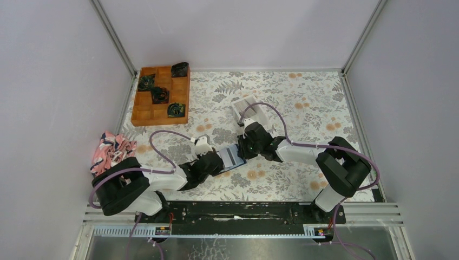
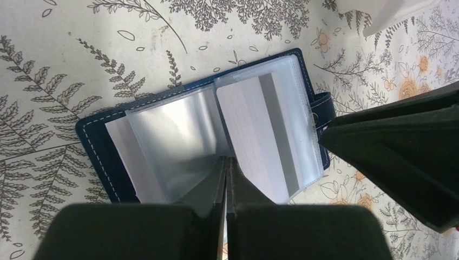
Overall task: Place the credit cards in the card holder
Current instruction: Insert the credit card into the card holder.
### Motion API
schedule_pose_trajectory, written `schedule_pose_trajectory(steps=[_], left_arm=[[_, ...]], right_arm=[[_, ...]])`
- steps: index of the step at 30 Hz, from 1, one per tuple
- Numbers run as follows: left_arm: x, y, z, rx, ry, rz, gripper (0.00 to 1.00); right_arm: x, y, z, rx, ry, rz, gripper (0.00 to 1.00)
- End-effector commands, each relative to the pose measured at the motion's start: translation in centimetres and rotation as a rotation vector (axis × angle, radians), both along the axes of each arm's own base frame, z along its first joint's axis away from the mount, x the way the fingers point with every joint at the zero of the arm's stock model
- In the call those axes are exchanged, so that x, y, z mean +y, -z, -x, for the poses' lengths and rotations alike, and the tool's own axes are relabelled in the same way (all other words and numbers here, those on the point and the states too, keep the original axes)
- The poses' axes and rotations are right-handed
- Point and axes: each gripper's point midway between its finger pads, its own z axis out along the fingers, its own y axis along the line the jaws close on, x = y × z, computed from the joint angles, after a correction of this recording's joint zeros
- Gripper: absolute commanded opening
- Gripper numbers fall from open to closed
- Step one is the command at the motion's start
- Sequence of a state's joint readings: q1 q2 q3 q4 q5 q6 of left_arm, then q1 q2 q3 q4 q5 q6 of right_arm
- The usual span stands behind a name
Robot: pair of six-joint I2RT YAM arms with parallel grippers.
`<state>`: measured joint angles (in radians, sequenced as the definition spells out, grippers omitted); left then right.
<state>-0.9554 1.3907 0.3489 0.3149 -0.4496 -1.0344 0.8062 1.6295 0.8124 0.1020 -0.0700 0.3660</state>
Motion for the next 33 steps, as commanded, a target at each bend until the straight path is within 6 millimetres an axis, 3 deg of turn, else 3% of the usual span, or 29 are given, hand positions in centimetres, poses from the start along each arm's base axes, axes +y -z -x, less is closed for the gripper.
schedule_pose_trajectory(steps=[1,20,33], left_arm=[[1.8,2.9,1.7,0.082,0.03,-0.127,0.0],[2.1,3.3,1.9,0.091,0.025,-0.144,0.0],[2.3,3.7,2.1,0.098,0.025,-0.152,0.0]], right_arm=[[-0.2,-0.5,0.1,-0.031,0.001,0.004,0.3],[0.7,0.0,-1.1,-0.046,0.033,-0.03,0.36],[0.8,-1.9,-2.5,-0.149,0.083,-0.104,0.38]])
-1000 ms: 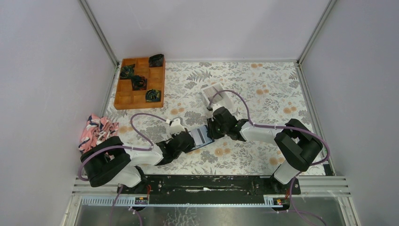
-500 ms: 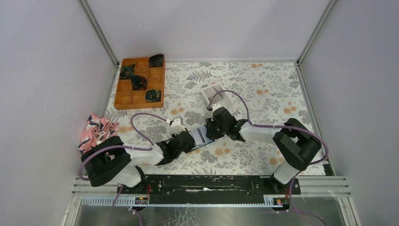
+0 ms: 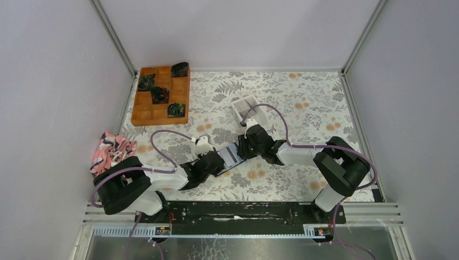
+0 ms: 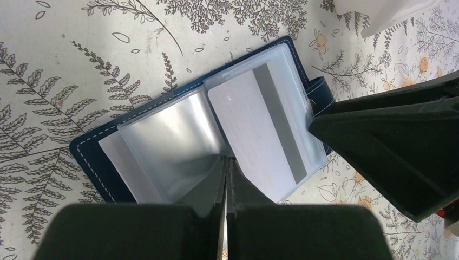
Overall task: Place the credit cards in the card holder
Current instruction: Insert the credit card into the card holder.
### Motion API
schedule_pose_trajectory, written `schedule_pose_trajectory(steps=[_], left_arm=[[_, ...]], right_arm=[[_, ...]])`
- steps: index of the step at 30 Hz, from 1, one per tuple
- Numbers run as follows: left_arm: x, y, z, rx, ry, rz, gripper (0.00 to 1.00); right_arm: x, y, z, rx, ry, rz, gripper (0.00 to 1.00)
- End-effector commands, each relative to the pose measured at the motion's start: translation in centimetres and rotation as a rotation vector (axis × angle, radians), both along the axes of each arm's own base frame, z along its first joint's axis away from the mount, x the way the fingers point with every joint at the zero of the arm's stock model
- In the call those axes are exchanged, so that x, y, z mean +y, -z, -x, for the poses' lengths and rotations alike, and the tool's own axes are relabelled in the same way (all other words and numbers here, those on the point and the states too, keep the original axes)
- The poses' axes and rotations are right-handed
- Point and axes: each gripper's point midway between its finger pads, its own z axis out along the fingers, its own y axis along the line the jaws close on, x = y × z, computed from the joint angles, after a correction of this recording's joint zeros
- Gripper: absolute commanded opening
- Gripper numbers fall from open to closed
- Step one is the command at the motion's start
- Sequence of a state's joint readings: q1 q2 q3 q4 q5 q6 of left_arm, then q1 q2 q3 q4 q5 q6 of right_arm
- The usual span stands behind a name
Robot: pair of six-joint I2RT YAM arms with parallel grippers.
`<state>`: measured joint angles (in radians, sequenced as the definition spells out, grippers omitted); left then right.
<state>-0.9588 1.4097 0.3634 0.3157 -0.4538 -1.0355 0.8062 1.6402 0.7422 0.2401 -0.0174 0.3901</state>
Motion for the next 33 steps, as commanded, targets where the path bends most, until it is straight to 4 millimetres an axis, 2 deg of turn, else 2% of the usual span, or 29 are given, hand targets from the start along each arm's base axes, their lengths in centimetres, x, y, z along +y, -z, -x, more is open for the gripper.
schedule_pose_trajectory(steps=[1,9,19,27,30,32,33], left_arm=[[2.7,3.6,2.3,0.097,0.025,-0.148,0.0],[2.7,3.8,2.4,0.102,0.025,-0.152,0.0],[2.7,3.8,2.5,0.103,0.028,-0.154,0.0],[2.8,3.9,2.4,0.104,0.025,-0.164,0.0],[3.0,4.1,2.5,0.109,0.024,-0.168,0.0],[3.0,4.1,2.6,0.109,0.024,-0.168,0.0],[3.0,4.1,2.5,0.108,0.023,-0.167,0.0]], right_arm=[[1.2,-2.9,-1.7,-0.103,0.03,-0.084,0.38],[1.4,-4.0,-2.4,-0.148,0.056,-0.131,0.38],[1.6,-3.8,-3.0,-0.159,0.071,-0.146,0.39],[1.0,-4.0,-2.0,-0.141,0.073,-0.169,0.4],[0.3,-4.0,-1.7,-0.147,0.081,-0.156,0.46],[-0.5,-4.0,-1.8,-0.167,0.1,-0.132,0.56],[-0.9,-3.9,-1.8,-0.175,0.109,-0.115,0.58]])
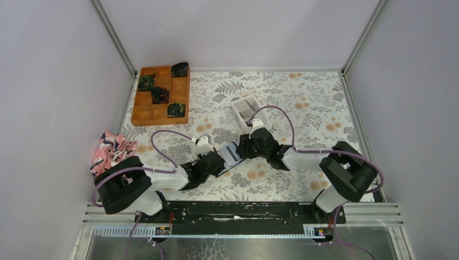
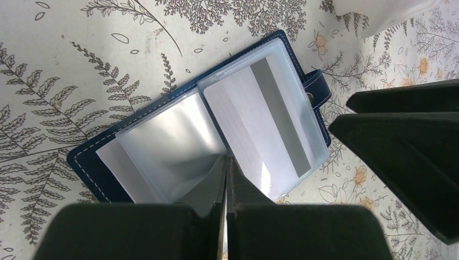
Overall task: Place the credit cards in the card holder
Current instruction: Insert the credit card into the card holder.
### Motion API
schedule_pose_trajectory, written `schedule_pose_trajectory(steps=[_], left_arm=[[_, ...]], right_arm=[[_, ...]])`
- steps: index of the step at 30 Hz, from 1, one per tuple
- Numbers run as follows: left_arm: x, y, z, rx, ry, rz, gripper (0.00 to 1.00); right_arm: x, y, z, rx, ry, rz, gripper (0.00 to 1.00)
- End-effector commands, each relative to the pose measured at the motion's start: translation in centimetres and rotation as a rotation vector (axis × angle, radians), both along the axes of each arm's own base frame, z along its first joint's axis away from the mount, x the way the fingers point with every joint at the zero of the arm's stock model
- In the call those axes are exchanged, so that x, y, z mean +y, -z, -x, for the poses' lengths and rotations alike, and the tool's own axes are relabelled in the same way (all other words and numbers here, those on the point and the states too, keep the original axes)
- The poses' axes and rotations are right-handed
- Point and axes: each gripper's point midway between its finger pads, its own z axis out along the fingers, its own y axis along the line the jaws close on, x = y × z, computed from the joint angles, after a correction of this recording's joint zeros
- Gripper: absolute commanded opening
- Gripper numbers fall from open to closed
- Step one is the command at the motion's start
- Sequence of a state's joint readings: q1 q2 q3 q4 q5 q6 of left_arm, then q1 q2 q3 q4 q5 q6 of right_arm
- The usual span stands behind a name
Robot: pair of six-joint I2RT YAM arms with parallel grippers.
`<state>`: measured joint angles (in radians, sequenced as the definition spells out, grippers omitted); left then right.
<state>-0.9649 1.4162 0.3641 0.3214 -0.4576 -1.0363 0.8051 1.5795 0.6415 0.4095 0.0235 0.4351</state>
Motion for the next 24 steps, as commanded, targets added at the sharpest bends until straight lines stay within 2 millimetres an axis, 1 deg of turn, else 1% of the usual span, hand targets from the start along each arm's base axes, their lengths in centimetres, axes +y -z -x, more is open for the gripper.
schedule_pose_trajectory(steps=[1,5,12,24], left_arm=[[3.1,4.1,2.5,0.11,0.021,-0.167,0.0],[3.0,4.1,2.4,0.11,0.022,-0.166,0.0],[2.9,4.0,2.3,0.107,0.023,-0.168,0.0],[2.7,4.2,2.2,0.107,0.033,-0.182,0.0]], right_arm=[[-1.1,-2.6,-1.3,-0.1,0.056,-0.002,0.59],[-2.2,-2.3,-1.6,-0.121,0.074,0.063,0.59],[-3.6,-0.8,-2.2,-0.141,0.101,0.169,0.59],[-3.1,0.8,-2.4,-0.155,0.087,0.213,0.58]])
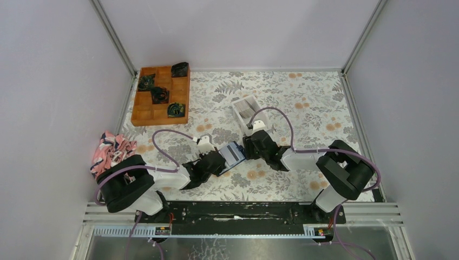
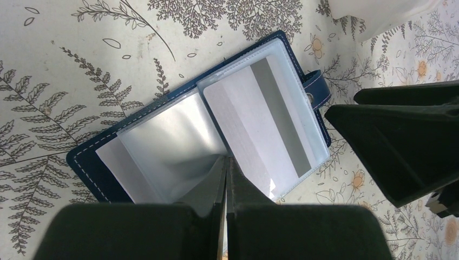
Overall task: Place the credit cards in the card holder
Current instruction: Insert the credit card into the card holder.
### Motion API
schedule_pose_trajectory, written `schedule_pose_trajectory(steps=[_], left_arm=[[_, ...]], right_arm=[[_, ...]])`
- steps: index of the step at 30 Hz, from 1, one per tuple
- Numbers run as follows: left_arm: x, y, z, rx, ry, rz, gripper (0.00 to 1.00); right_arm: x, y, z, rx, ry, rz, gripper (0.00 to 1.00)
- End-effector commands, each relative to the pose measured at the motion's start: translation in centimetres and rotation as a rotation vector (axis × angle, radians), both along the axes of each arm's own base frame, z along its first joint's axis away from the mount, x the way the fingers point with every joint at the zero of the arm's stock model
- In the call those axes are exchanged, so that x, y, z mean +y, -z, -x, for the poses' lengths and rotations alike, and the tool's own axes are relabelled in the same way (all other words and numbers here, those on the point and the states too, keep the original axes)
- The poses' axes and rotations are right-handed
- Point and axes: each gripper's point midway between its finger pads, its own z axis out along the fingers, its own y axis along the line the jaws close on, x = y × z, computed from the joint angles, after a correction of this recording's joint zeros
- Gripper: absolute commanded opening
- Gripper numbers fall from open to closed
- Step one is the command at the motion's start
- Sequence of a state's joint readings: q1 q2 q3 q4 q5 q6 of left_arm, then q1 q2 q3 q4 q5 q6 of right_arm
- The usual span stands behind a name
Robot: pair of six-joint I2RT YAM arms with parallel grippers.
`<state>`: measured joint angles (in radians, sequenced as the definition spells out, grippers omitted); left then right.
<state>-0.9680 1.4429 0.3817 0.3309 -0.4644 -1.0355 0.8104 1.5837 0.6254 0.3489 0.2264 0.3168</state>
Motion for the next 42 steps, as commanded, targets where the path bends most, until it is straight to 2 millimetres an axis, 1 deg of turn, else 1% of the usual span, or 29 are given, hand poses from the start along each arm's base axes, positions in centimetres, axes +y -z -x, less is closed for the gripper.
schedule_pose_trajectory(steps=[1,4,13,17,21,29,34,38,40,42], left_arm=[[3.2,4.1,2.5,0.11,0.033,-0.179,0.0],[3.1,4.1,2.4,0.109,0.035,-0.181,0.0],[3.1,4.3,2.4,0.112,0.039,-0.192,0.0],[3.2,4.3,2.4,0.112,0.039,-0.199,0.0],[3.3,4.4,2.4,0.113,0.038,-0.205,0.0],[3.4,4.7,2.5,0.119,0.037,-0.215,0.0],[3.4,4.6,2.4,0.117,0.037,-0.217,0.0],[3.4,4.5,2.3,0.116,0.035,-0.218,0.0],[3.4,4.5,2.3,0.115,0.034,-0.22,0.0],[3.3,4.3,2.2,0.112,0.035,-0.22,0.0]], right_arm=[[1.0,-0.9,-1.0,-0.061,-0.001,-0.003,0.58],[1.4,-0.8,-1.1,-0.067,-0.007,-0.002,0.58],[2.2,-1.1,-1.7,-0.13,-0.016,0.002,0.58],[2.4,-1.7,-2.0,-0.185,-0.01,-0.012,0.57],[1.9,-2.2,-2.5,-0.239,0.023,-0.012,0.57],[1.4,-2.4,-2.8,-0.268,0.071,-0.03,0.54],[1.3,-2.2,-3.0,-0.263,0.087,-0.035,0.53],[1.7,-2.5,-3.1,-0.266,0.087,-0.048,0.52],[1.7,-1.8,-3.1,-0.253,0.083,-0.036,0.51],[1.8,-1.7,-3.1,-0.254,0.079,-0.038,0.51]])
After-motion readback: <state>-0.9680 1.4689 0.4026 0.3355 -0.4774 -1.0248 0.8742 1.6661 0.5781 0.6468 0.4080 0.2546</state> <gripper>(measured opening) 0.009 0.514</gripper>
